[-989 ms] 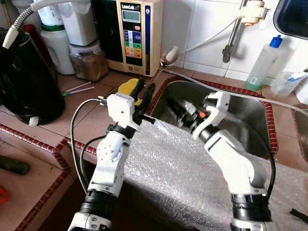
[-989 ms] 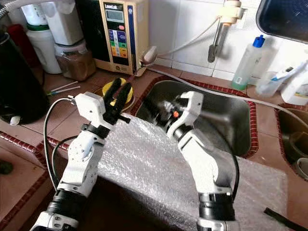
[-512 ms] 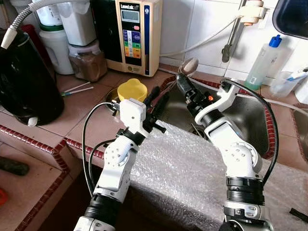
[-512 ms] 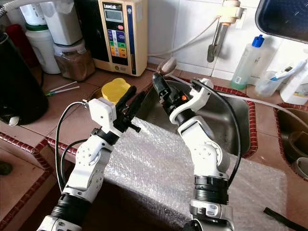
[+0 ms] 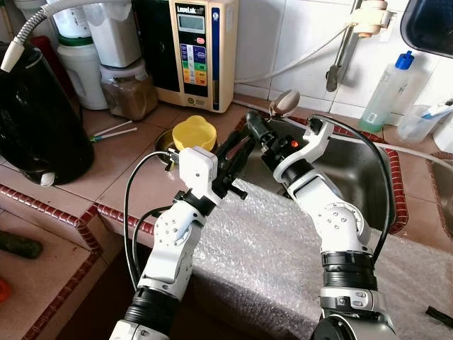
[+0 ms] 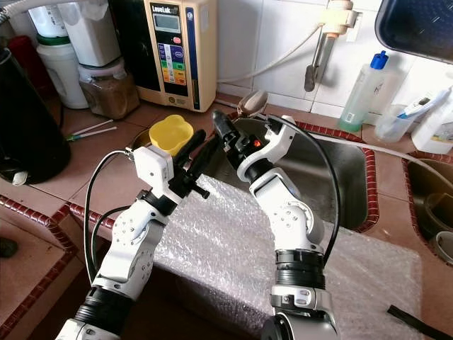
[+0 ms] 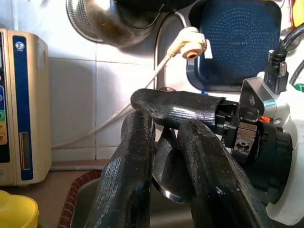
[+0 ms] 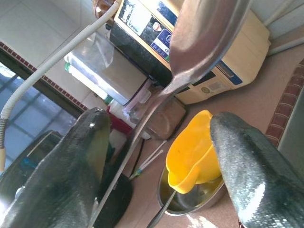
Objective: Kitchen organization
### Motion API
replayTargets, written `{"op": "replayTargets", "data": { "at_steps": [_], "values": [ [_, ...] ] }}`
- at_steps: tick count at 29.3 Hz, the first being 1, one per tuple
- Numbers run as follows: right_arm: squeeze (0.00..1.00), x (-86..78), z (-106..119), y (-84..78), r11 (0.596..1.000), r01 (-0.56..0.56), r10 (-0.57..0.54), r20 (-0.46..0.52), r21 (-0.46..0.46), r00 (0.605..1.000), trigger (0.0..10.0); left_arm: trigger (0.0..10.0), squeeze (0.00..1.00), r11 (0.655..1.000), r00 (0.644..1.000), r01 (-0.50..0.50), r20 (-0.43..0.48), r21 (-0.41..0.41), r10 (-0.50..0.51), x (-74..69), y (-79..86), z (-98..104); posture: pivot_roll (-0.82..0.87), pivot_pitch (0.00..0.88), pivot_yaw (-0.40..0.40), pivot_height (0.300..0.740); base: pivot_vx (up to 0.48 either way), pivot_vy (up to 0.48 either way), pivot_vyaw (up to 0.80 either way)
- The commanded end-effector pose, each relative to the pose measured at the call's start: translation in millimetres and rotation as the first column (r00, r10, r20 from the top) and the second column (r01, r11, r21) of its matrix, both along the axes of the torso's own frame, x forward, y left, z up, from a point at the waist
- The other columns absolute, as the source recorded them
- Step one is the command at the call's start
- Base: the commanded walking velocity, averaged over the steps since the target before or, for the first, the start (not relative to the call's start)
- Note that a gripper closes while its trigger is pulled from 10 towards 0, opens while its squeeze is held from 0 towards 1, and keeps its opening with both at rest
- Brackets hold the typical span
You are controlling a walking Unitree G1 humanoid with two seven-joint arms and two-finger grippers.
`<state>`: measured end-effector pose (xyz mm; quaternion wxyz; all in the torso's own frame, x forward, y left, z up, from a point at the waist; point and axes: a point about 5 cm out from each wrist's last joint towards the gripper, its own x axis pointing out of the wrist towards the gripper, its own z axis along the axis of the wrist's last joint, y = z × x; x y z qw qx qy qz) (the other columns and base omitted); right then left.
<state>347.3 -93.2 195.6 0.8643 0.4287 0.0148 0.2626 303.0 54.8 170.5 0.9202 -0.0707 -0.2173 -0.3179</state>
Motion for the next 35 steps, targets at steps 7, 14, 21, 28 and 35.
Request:
{"op": "replayTargets", "data": {
  "at_steps": [7, 14, 21, 28, 35],
  "values": [
    [0.00, 4.4, 2, -8.2, 0.998, 0.057, -0.057, -0.023, 0.027, 0.998, 0.0, 0.0, 0.00, 1.000, 1.000, 0.003, 0.016, 0.009, -0.003, -0.7, 1.9, 3, -0.02, 0.000, 0.003, 0.740, 0.000, 0.000, 0.00],
    [0.00, 5.1, -2, -14.5, 0.996, 0.083, -0.082, -0.049, 0.024, 0.995, 0.0, 0.0, 0.00, 1.000, 1.000, -0.008, 0.011, 0.011, 0.007, 1.6, 3.5, 3, -0.03, 0.000, 0.005, 0.740, 0.000, 0.000, 0.00],
    [0.00, 6.4, -5, -15.3, 0.995, 0.095, -0.093, -0.066, 0.028, 0.994, 0.0, 0.0, 0.00, 1.000, 1.000, -0.005, 0.010, 0.016, 0.005, 1.8, 3.8, 2, -0.02, 0.000, 0.011, 0.740, 0.000, 0.000, 0.00],
    [0.00, 8.6, -5, -13.4, 0.994, 0.104, -0.101, -0.071, 0.029, 0.992, 0.0, 0.0, 0.00, 1.000, 1.000, 0.001, 0.012, 0.030, -0.001, 2.6, 4.8, 2, -0.02, 0.000, 0.014, 0.740, 0.000, 0.000, 0.00],
    [0.00, 11.4, -9, -16.1, 0.991, 0.134, -0.134, -0.091, 0.003, 0.987, 0.0, 0.0, 0.00, 0.999, 1.000, -0.003, 0.009, 0.035, 0.003, 1.9, 3.8, 0, -0.01, 0.000, 0.008, 0.740, 0.000, 0.000, 0.00]
  ]
}}
